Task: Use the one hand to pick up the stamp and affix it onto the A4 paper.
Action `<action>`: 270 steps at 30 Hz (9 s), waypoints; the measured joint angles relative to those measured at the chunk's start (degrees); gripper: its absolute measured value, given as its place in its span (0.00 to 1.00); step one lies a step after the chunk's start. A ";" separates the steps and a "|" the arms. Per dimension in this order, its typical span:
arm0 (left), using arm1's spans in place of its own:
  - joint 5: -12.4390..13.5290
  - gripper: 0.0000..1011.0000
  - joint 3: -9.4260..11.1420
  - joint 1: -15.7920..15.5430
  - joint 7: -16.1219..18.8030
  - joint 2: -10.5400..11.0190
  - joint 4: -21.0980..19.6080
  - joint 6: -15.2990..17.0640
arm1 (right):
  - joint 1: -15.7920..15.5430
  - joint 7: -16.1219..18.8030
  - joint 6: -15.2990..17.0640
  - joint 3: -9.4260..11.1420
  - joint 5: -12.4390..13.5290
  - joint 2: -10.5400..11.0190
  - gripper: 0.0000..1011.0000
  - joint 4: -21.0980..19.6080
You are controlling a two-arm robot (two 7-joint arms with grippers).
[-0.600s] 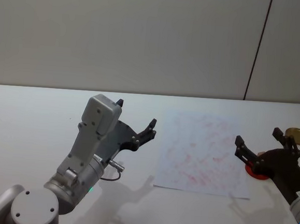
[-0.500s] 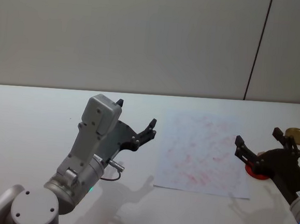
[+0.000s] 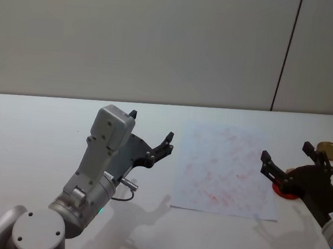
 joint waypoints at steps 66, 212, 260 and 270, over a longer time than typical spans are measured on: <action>0.00 0.98 0.00 0.00 0.00 0.00 0.00 0.00 | 8.43 4.10 9.38 3.02 3.88 -0.45 0.99 17.23; 0.00 0.98 0.00 0.00 0.00 0.00 0.00 0.00 | 22.93 8.65 10.81 -4.65 -9.20 -12.76 0.22 35.06; 0.00 0.98 0.00 0.00 0.00 0.00 0.00 0.00 | 12.68 8.92 6.67 3.57 -1.19 -2.06 0.22 18.11; 0.00 0.98 0.00 0.00 0.00 0.00 0.00 0.00 | 11.94 9.59 7.96 3.87 -1.00 -1.46 0.22 19.49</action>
